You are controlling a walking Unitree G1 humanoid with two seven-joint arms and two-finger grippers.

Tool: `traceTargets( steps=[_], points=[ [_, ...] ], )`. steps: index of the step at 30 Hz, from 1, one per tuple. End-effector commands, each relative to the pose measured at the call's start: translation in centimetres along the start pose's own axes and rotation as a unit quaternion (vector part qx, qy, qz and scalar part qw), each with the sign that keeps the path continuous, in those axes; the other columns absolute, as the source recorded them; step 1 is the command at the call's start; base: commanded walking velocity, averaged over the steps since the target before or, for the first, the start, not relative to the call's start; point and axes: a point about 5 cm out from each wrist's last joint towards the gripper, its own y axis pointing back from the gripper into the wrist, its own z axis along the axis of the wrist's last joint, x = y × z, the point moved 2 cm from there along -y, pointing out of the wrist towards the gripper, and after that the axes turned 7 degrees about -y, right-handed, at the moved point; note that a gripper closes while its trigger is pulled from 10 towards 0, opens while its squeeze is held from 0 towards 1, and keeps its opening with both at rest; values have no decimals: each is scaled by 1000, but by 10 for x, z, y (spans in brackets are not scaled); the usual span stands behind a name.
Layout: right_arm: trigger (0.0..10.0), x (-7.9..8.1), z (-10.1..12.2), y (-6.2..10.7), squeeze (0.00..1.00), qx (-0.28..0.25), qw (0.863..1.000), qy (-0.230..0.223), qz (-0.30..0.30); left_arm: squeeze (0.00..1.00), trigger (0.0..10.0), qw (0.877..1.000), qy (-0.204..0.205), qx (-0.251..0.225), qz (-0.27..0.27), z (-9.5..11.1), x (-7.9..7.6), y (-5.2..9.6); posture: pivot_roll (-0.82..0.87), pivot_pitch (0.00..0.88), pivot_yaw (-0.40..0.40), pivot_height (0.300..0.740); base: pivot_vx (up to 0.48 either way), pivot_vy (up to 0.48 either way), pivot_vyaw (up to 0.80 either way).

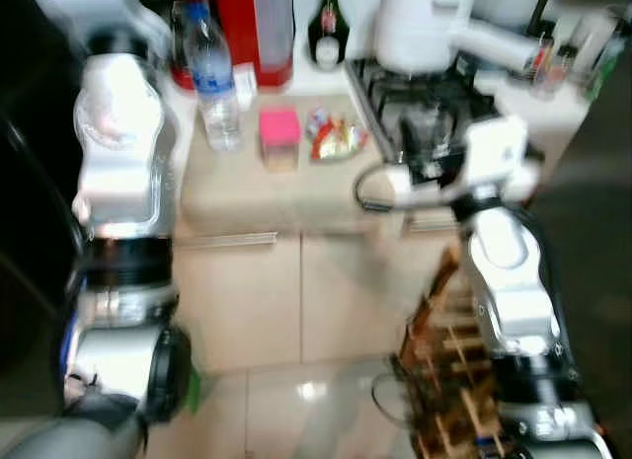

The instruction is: Restocking fridge

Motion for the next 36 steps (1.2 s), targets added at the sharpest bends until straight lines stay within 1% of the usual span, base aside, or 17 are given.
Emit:
traceTargets(
  steps=[1, 5, 10, 14, 18, 19, 20, 26, 27, 28, 30, 31, 32, 33, 34, 35, 36],
  points=[
    [10000, 13, 6, -4, 298, -5, 1000, -11, 22, 0, 10000, 999, 9, 42, 7, -11, 10, -14, -5, 0, 10, 740, 0, 0, 0],
    [10000, 15, 5, -2, 302, -1, 1000, -20, 24, 0, 10000, 998, 14, 66, -1, -13, 13, -35, -18, 0, 21, 740, 0, 0, 0],
    [10000, 18, 5, 1, 290, 2, 999, -25, 24, 0, 10000, 997, 11, 78, -6, -16, 14, -45, -37, 0, 45, 740, 0, 0, 0],
    [10000, 19, 1, 10, 282, 17, 999, -43, 24, 0, 10000, 997, 3, 81, -16, -23, 9, -43, -52, 0, 57, 740, 0, 0, 0],
    [10000, 22, -12, 35, 286, 51, 997, -60, 19, 0, 10000, 994, -2, 103, -41, -39, -1, -39, -53, 0, 54, 740, 0, 0, 0],
    [10000, 22, -12, 35, 286, 51, 997, -60, 19, 0, 10000, 994, -2, 103, -41, -39, -1, -39, -53, 0, 54, 740, 0, 0, 0],
    [10000, 26, -15, 41, 286, 60, 996, -63, 21, 0, 10000, 992, 14, 117, -50, -42, -4, -40, -62, 0, 61, 740, 0, 0, 0],
    [10000, 27, -12, 43, 286, 60, 996, -61, 17, 0, 10000, 992, 15, 99, -76, -39, -13, -41, -83, 0, 85, 740, 0, 0, 0],
    [10000, 27, -5, 40, 286, 46, 998, -49, 19, 0, 10000, 993, 43, 80, -81, -36, -13, -37, -87, 0, 95, 740, 0, 0, 0],
    [10000, 27, -5, 40, 286, 46, 998, -49, 19, 0, 10000, 993, 43, 80, -81, -36, -13, -37, -87, 0, 95, 740, 0, 0, 0],
    [10000, 24, 11, 37, 290, 18, 999, -41, 14, 0, 10000, 992, 79, 61, -79, -35, -11, -28, -89, 0, 100, 740, 428, 0, 0],
    [10000, 19, 18, 39, 286, 10, 999, -39, 4, 0, 10000, 992, 79, 56, -83, -37, -12, -15, -89, 0, 103, 740, 458, 0, 0],
    [10000, 14, 22, 45, 286, 8, 999, -38, -6, 0, 10000, 991, 80, 61, -93, -41, -14, 3, -80, 0, 96, 740, 458, 0, 0],
    [10000, 4, 22, 60, 286, 22, 999, -34, -20, 0, 10000, 986, 84, 92, -107, -52, -16, 41, -65, 0, 79, 740, 465, 0, 0],
    [10000, 4, 22, 60, 286, 22, 999, -34, -20, 0, 10000, 986, 84, 92, -107, -52, -16, 41, -65, 0, 79, 740, 465, 0, 0],
    [10000, 0, 18, 70, 290, 36, 999, -31, -24, 0, 10000, 983, 85, 122, -109, -60, -14, 64, -56, 0, 67, 740, 465, 0, 0],
    [10000, -2, 15, 76, 290, 46, 998, -29, -26, 0, 10000, 980, 85, 141, -109, -65, -14, 80, -46, 0, 56, 740, 465, 0, 0]
  ],
)
